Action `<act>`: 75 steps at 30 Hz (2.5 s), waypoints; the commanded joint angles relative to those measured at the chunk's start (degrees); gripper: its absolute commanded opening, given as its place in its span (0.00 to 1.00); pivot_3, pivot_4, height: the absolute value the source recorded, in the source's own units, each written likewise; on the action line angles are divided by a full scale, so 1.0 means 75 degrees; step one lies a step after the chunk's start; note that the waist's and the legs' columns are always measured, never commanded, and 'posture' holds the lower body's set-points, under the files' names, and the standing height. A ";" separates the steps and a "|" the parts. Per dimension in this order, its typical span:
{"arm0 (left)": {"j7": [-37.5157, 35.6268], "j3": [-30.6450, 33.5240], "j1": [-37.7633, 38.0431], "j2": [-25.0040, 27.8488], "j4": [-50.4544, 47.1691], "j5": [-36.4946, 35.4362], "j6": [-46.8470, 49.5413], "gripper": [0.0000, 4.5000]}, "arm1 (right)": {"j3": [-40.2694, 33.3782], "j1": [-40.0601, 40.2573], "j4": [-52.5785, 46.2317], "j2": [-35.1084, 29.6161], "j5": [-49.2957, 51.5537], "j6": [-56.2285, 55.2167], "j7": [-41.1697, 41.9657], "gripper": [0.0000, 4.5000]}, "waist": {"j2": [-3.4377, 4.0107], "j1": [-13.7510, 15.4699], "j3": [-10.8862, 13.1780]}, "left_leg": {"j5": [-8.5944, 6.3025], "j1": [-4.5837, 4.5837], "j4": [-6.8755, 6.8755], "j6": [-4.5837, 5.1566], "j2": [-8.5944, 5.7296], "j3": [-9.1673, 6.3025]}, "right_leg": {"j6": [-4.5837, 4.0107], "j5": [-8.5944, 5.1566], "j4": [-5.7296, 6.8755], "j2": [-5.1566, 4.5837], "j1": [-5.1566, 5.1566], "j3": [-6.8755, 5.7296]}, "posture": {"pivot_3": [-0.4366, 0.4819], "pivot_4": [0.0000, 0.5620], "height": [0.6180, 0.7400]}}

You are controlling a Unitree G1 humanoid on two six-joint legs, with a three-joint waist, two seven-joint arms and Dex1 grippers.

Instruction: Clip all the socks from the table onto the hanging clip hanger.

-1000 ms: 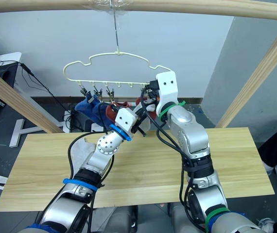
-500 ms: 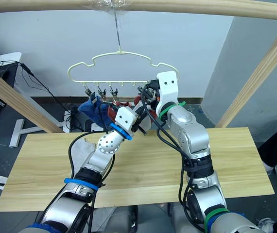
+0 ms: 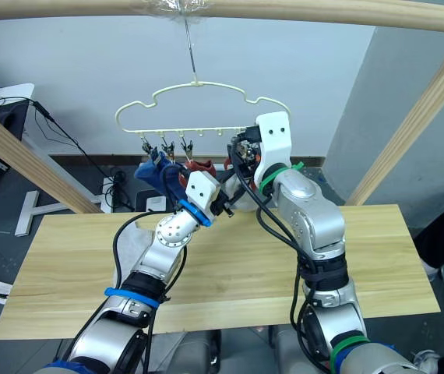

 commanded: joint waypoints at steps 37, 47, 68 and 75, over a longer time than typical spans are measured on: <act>-0.4875 0.0917 -0.0675 0.2532 -0.4143 -0.4237 0.5486 0.57 | -0.0303 0.0183 0.0452 -0.0274 -0.0679 -0.1284 -0.1056 0.59 | 0.0000 -0.0065 0.0000 | 0.0000 -0.0012 -0.0003 0.0000 0.0010 -0.0001 | 0.0001 -0.0001 -0.0041 0.0015 -0.0002 0.0006 | 0.46 0.43 0.76; -0.4856 0.0929 -0.0765 0.2507 -0.4090 -0.4196 0.5416 0.57 | -0.0178 -0.0082 0.1149 -0.0120 -0.0801 -0.1857 -0.0981 0.59 | 0.0001 -0.0058 0.0000 | 0.0000 -0.0016 -0.0003 0.0000 0.0010 -0.0002 | 0.0000 0.0000 -0.0039 0.0015 -0.0005 0.0006 | 0.46 0.42 0.76; -0.4852 0.0935 -0.0768 0.2419 -0.4230 -0.4383 0.5687 0.57 | -0.0223 -0.0360 0.1605 0.0068 -0.0800 -0.2385 -0.0931 0.39 | 0.0001 -0.0035 0.0000 | 0.0000 -0.0021 -0.0002 0.0000 0.0009 -0.0002 | -0.0001 0.0000 -0.0037 0.0013 -0.0009 0.0004 | 0.47 0.43 0.76; -0.4765 0.0970 -0.0795 0.2413 -0.4275 -0.4428 0.5799 0.57 | -0.0220 -0.0411 0.1696 0.0067 -0.0773 -0.2451 -0.0887 0.39 | 0.0001 -0.0034 0.0000 | 0.0000 -0.0021 -0.0002 0.0000 0.0009 -0.0002 | -0.0001 0.0000 -0.0035 0.0013 -0.0010 0.0004 | 0.47 0.43 0.76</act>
